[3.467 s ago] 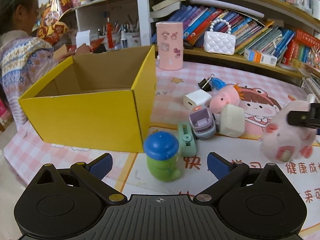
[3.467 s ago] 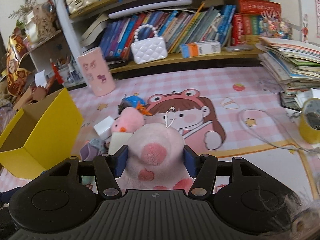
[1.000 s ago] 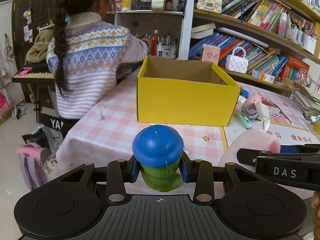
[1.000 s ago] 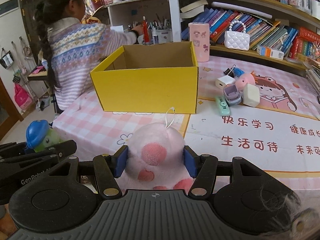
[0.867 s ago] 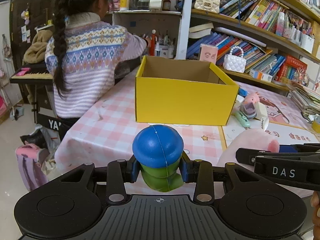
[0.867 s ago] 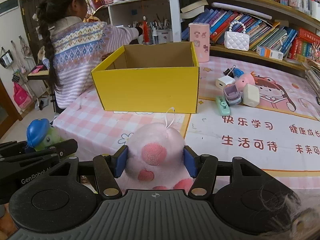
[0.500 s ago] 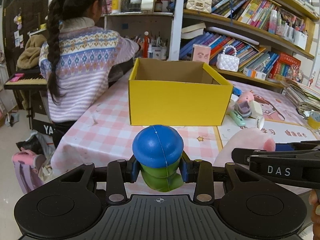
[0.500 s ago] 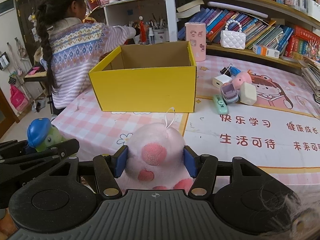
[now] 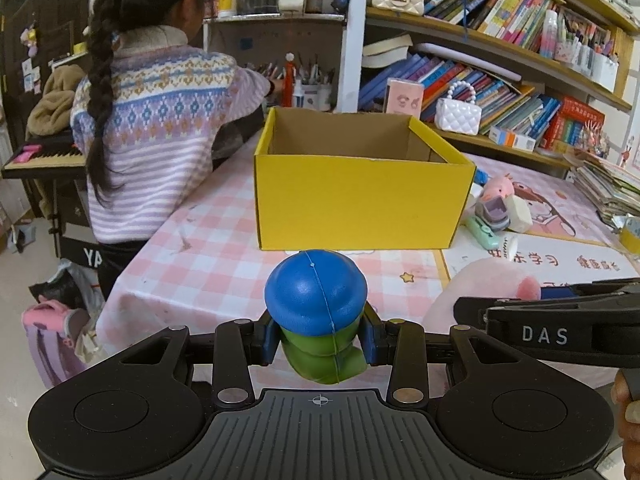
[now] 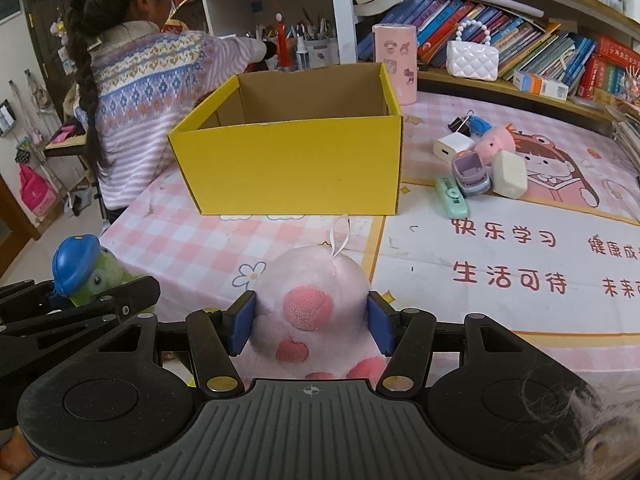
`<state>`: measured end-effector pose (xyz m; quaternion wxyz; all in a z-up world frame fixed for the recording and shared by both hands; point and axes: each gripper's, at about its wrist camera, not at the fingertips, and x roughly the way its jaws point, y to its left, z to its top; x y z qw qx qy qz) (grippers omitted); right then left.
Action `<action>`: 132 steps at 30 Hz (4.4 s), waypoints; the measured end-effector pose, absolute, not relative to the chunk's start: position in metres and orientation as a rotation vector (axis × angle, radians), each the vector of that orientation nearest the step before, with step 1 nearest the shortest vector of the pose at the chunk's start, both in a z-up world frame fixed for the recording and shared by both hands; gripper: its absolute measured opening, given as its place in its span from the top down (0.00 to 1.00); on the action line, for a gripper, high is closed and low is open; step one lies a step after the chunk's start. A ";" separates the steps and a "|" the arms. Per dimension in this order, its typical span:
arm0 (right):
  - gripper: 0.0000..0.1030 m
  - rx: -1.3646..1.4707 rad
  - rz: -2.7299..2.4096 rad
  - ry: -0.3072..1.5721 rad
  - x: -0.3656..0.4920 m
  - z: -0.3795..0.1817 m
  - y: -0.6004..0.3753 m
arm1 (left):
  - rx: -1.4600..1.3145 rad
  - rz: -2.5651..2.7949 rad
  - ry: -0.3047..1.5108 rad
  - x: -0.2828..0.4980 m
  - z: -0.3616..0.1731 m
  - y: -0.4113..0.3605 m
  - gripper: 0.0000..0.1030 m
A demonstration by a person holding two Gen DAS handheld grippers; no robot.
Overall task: Organize objects
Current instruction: 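Carry the pig and the green figure together over the yellow box, then open both tools to drop the pig and figure into the box, then move both open tools back toward the remaining toys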
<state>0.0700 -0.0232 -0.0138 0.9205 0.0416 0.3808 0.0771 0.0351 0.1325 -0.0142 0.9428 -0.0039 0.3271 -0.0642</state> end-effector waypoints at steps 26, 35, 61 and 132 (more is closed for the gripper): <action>0.47 -0.029 0.172 0.351 0.208 0.070 -0.055 | -0.008 -0.086 0.437 0.180 0.060 0.108 0.63; 0.47 -0.122 0.281 0.480 0.272 0.023 -0.048 | 0.101 -0.054 0.594 0.223 0.023 0.085 0.63; 0.72 -0.450 0.687 0.647 0.335 -0.018 -0.050 | 0.181 0.044 0.774 0.263 -0.021 0.069 0.61; 0.16 -0.021 -0.046 0.693 0.036 -0.024 -0.091 | 0.087 -0.018 0.671 0.017 -0.014 0.070 0.05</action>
